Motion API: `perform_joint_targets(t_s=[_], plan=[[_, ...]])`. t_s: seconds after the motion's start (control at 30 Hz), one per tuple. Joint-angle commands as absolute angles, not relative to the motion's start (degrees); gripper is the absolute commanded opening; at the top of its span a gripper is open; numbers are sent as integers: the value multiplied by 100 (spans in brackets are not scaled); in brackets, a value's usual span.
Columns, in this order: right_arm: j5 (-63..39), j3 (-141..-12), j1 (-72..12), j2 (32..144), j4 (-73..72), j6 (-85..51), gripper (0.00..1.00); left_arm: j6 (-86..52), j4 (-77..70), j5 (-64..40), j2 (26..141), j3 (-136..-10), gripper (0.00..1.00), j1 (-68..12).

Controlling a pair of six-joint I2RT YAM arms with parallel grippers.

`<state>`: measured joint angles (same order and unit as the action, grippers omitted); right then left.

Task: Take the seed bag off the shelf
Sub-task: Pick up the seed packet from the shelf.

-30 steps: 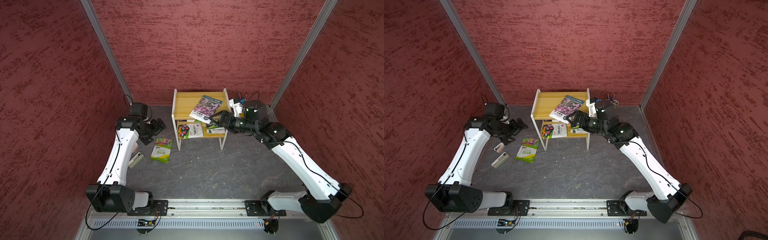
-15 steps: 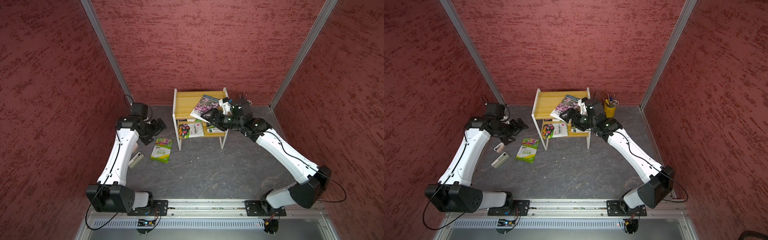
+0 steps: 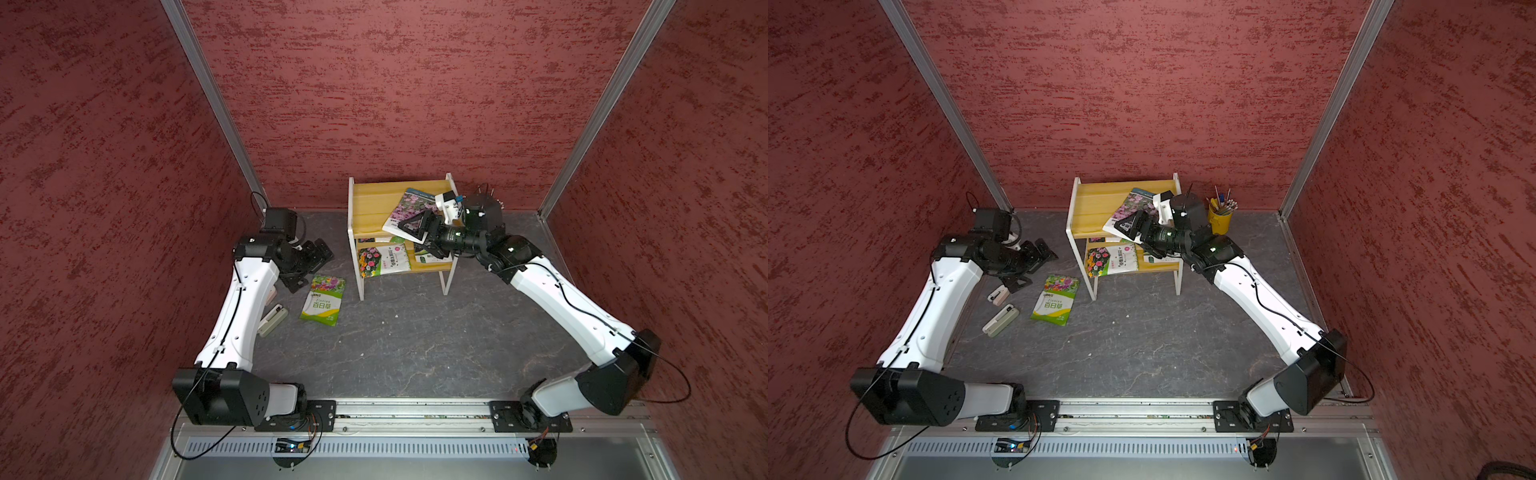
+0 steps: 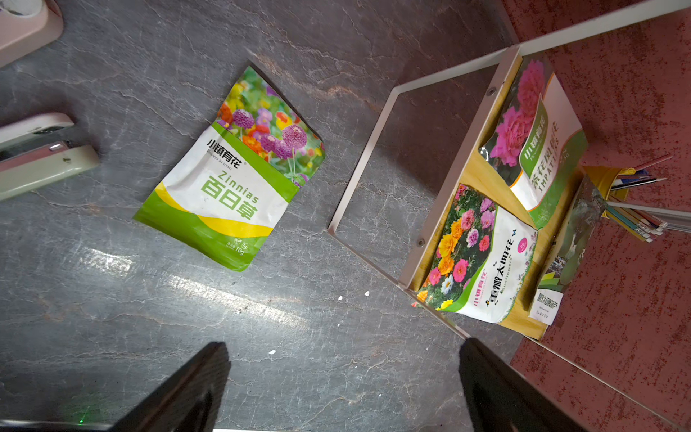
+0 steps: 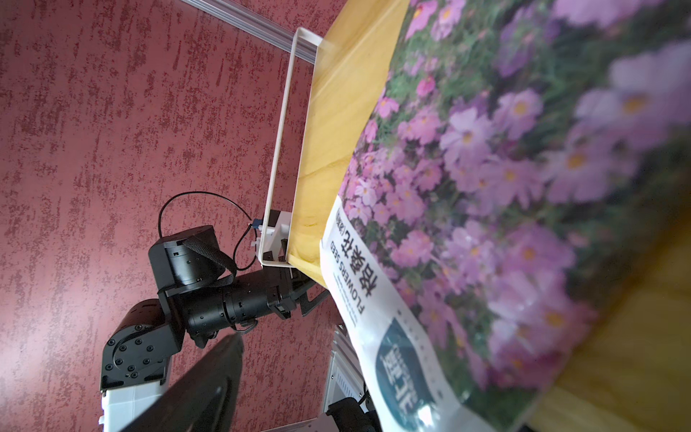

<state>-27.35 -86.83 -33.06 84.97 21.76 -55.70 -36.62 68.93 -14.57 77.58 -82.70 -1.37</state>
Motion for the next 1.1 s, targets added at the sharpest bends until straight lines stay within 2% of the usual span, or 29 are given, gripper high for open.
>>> perform_joint_targets(t_s=[0.0,0.47,0.6,0.87,1.07], plan=[[-2725,-8791,-3287,8375,1585,-5632,89,-3679,6762,-1485,7699,-8167,100,-176],[-2773,-8615,-3285,8152,1137,-6186,89,-3718,6652,-1503,7695,-8023,100,-240],[-2752,-8666,-3284,8217,1236,-6190,85,-3735,6625,-1520,7702,-8005,100,-248],[-2603,-8525,-3289,8305,1274,-6329,67,-3718,6610,-1531,7714,-7988,100,-247],[-2550,-8551,-3285,8314,1231,-6393,42,-3718,6592,-1542,7732,-7956,100,-252]])
